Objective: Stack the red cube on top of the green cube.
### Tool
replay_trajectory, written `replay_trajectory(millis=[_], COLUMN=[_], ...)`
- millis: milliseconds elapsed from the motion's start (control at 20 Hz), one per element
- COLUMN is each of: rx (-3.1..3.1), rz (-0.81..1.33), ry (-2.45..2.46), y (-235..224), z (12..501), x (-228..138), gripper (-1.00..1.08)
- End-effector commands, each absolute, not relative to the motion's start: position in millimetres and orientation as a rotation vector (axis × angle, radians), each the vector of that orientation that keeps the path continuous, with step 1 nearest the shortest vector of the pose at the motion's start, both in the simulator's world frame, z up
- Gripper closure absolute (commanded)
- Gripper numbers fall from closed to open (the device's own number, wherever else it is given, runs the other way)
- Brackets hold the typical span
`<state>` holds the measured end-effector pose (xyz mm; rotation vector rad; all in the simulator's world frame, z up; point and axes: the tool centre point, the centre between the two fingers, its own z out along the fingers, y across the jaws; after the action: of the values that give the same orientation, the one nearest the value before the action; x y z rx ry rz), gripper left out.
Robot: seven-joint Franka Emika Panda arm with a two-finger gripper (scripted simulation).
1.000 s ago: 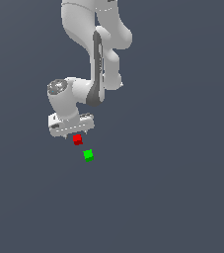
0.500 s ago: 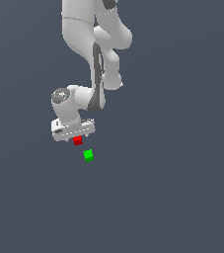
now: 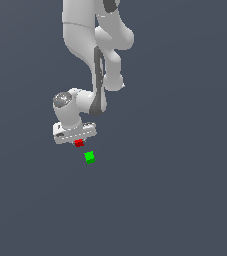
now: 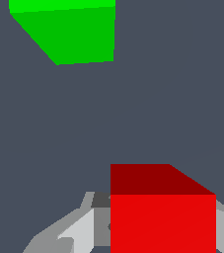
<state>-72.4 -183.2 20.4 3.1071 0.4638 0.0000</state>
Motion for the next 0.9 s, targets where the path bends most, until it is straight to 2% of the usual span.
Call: replay_trajectory(millis=[0,450,850], rx=[3.107,3.107,3.107], rz=[0.000,0.000,0.000], ry=[0.464,0.463,0.463], y=[-183.0,-183.3,-182.9], z=[19.9,24.7,60.7], x=[-72.2,-72.5,-73.5], gripper=[1.08,1.08,1.08])
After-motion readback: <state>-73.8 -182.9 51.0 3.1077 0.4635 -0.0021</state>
